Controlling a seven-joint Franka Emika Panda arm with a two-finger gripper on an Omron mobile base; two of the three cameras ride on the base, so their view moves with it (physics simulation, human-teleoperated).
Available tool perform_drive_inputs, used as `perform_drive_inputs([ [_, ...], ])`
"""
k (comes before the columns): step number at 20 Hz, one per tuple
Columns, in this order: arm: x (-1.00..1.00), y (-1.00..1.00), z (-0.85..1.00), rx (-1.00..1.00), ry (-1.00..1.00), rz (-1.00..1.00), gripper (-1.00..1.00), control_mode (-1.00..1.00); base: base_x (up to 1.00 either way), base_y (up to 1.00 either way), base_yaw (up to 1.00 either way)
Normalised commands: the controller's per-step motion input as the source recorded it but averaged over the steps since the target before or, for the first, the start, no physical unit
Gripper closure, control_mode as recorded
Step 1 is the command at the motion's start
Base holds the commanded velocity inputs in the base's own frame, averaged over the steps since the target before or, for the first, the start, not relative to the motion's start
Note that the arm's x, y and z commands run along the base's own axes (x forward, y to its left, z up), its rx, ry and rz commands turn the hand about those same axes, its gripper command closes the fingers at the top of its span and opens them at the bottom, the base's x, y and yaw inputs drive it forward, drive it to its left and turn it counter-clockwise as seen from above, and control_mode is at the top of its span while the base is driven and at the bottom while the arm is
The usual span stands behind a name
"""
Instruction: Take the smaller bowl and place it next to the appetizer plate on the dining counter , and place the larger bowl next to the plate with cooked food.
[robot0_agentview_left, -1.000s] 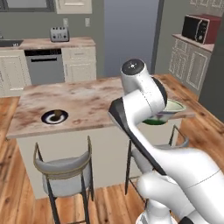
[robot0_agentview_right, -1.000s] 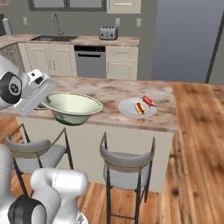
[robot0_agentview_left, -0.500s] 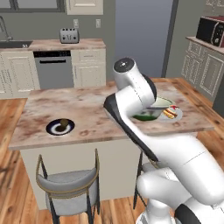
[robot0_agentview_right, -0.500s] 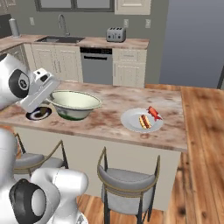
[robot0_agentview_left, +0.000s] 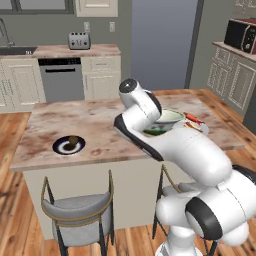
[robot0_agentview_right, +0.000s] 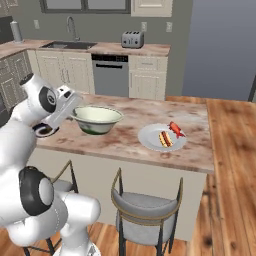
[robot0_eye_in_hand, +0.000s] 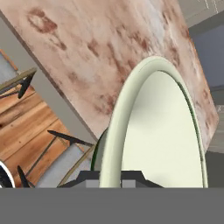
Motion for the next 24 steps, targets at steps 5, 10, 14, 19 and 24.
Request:
perform_drive_inputs([
  [5,0.65,-0.08,-0.61,-0.07,0.0,-0.02,1.0,-1.0,0.0,0.0,0.0],
  [10,0.35,-0.12,-0.46,-0.03,0.0,-0.12,1.0,-1.0,0.0,0.0,0.0],
  [14,0.46,-0.14,-0.26,0.0,0.0,-0.15,1.0,-1.0,0.0,0.0,0.0],
  [19,0.55,-0.06,-0.27,-0.01,-0.05,-0.1,1.0,-1.0,0.0,0.0,0.0],
  [24,0.58,0.0,-0.35,0.0,-0.12,0.0,1.0,-1.0,0.0,0.0,0.0],
])
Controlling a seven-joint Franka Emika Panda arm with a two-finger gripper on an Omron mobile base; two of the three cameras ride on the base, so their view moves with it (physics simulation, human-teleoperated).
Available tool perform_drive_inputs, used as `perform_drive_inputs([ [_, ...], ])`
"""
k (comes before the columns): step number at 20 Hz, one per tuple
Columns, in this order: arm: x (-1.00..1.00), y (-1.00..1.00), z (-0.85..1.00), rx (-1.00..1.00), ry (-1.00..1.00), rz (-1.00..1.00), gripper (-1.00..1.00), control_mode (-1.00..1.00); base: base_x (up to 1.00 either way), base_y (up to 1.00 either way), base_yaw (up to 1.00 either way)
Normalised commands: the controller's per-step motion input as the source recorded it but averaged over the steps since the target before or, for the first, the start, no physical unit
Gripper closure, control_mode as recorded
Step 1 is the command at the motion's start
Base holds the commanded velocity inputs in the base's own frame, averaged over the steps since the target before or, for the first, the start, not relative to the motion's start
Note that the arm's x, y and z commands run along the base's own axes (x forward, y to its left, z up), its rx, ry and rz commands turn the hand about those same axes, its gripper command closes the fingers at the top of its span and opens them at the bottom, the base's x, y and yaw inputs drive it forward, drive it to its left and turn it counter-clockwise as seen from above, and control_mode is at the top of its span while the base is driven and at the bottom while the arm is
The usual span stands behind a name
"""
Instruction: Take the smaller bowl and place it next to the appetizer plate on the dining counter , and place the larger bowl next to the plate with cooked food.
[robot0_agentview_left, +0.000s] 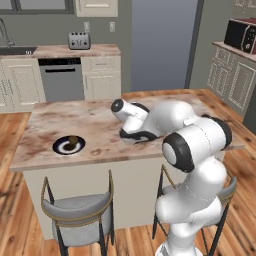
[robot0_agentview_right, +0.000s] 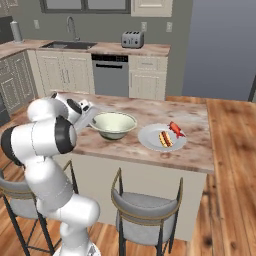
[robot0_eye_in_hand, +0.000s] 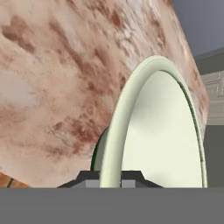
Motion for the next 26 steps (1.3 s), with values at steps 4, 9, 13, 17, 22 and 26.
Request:
perform_drive_inputs([
  [4,0.6,-0.01,-0.37,0.0,-0.04,0.0,1.0,-1.0,0.0,0.0,0.0],
  [9,0.45,-0.04,-0.32,0.0,0.0,0.0,1.0,-1.0,0.0,0.0,0.0],
  [13,0.41,-0.05,-0.28,0.0,-0.01,0.0,1.0,-1.0,0.0,0.0,0.0],
  [17,0.49,-0.03,-0.26,0.0,-0.05,0.0,1.0,-1.0,0.0,0.0,0.0],
  [22,0.47,-0.04,-0.26,0.0,-0.05,0.0,1.0,-1.0,0.0,0.0,0.0],
  [26,0.1,-0.07,-0.18,0.0,-0.1,0.0,1.0,-1.0,0.0,0.0,0.0],
])
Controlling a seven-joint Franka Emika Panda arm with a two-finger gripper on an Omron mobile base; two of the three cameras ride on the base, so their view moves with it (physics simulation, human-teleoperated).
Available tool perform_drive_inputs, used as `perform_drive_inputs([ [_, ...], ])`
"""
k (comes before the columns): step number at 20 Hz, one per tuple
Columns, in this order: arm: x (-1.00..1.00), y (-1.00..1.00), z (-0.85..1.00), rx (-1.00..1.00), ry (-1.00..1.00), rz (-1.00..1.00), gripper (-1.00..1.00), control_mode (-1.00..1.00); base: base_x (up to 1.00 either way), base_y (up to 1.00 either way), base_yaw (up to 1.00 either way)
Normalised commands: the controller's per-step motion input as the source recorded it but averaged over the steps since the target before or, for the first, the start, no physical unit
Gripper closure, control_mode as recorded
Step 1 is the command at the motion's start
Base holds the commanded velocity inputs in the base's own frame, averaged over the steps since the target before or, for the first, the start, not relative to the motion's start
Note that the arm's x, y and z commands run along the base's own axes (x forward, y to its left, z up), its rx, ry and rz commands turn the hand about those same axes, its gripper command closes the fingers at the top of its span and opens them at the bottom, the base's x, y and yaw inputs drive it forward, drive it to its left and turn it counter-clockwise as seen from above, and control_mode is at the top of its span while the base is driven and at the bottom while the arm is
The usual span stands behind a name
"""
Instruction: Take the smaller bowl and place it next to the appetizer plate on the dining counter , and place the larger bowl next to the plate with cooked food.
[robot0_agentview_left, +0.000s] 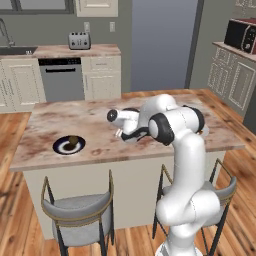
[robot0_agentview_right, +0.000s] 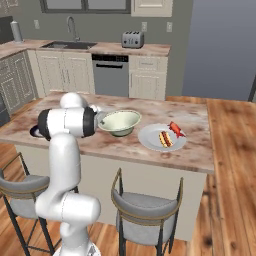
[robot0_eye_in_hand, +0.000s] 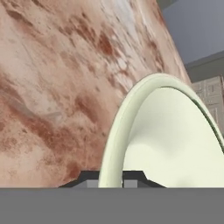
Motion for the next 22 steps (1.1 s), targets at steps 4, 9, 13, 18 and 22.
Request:
perform_drive_inputs([
  [4,0.0,-0.21,-0.04,0.0,-0.09,0.0,1.0,-1.0,0.0,0.0,0.0],
  [9,0.0,-0.32,0.0,0.0,-0.03,0.0,1.0,-1.0,0.0,0.0,0.0],
  [13,0.0,-0.15,0.0,0.01,0.0,0.0,1.0,-1.0,0.0,0.0,0.0],
  [18,0.0,0.0,0.05,0.07,0.0,0.0,-1.0,-1.0,0.0,0.0,0.0],
  [22,0.0,0.0,0.27,0.08,0.0,0.0,-1.0,-1.0,0.0,0.0,0.0],
])
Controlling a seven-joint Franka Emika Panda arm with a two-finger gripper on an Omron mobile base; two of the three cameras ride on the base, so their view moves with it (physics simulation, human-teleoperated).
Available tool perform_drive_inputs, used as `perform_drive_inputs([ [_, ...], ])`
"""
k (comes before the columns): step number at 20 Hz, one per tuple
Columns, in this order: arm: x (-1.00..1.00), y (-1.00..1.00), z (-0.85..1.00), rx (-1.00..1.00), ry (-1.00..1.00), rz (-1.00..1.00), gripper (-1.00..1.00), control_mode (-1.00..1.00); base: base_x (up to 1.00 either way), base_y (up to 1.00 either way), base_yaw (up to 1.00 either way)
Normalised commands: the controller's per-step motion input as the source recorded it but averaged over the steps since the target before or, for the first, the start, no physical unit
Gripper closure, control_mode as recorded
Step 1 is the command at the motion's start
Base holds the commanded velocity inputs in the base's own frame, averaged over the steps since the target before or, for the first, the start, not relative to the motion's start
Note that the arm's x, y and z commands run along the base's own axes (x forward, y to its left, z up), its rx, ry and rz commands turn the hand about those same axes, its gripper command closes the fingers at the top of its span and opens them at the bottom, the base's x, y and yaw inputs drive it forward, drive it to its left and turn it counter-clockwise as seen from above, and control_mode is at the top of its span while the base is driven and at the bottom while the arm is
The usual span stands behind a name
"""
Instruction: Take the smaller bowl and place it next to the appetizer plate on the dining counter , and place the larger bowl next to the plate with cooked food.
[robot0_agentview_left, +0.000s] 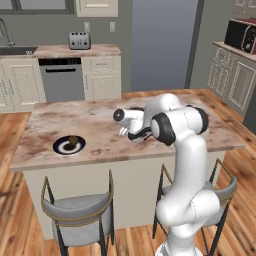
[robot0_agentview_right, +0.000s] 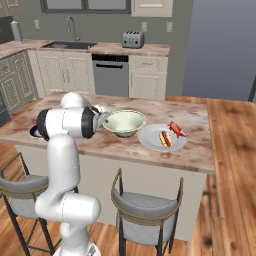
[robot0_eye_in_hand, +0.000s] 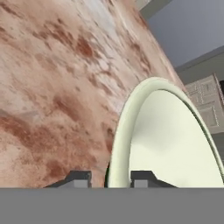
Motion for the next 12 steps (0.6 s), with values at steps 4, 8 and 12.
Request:
perform_drive_inputs([
  [4,-0.15,0.0,0.64,0.09,0.0,0.0,-1.0,-1.0,0.0,0.0,0.0],
  [8,-0.5,0.16,0.96,0.06,0.0,0.0,-1.0,-1.0,0.0,0.0,0.0],
  [12,-0.86,0.3,1.0,0.05,-0.03,0.0,-1.0,-1.0,0.0,0.0,0.0],
])
